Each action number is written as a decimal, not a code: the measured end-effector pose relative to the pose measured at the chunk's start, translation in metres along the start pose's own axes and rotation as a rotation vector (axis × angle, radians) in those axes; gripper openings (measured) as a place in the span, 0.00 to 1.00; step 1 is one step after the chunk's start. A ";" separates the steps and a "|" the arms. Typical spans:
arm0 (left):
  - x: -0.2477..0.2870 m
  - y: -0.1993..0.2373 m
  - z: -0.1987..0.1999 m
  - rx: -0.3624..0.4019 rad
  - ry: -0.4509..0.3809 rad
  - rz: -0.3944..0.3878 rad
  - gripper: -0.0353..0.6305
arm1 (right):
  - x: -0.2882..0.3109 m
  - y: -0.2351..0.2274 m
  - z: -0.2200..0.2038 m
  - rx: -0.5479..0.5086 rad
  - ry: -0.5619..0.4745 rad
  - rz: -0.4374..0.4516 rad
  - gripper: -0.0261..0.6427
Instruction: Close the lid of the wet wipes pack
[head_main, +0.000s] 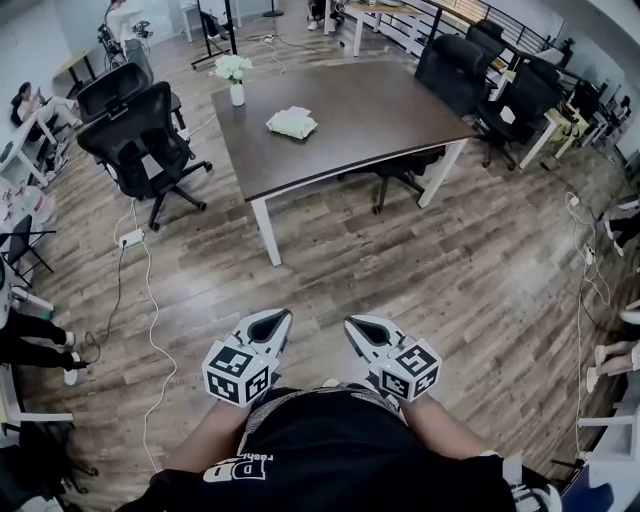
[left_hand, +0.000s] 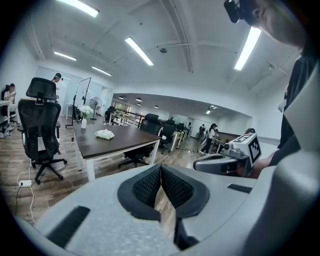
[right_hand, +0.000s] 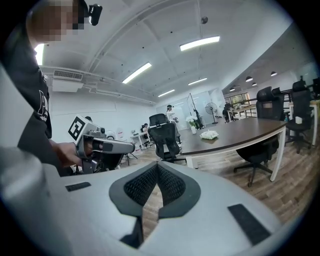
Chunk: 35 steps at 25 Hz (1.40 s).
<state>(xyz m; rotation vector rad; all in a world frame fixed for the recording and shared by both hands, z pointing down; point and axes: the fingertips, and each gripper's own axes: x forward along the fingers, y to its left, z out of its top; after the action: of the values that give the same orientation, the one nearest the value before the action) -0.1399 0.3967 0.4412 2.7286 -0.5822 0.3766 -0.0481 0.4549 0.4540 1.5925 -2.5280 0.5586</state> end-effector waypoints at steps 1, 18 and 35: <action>0.006 -0.002 0.001 0.006 0.001 0.005 0.08 | -0.003 -0.007 0.000 0.000 0.002 0.003 0.05; 0.057 0.013 0.001 0.014 0.048 0.057 0.08 | 0.016 -0.068 0.001 0.029 0.029 0.042 0.05; 0.145 0.171 0.087 0.023 0.032 0.017 0.08 | 0.165 -0.158 0.072 0.031 0.055 -0.014 0.05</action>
<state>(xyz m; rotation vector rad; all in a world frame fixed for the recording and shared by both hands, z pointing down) -0.0705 0.1667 0.4519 2.7357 -0.5968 0.4323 0.0261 0.2277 0.4723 1.5809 -2.4789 0.6341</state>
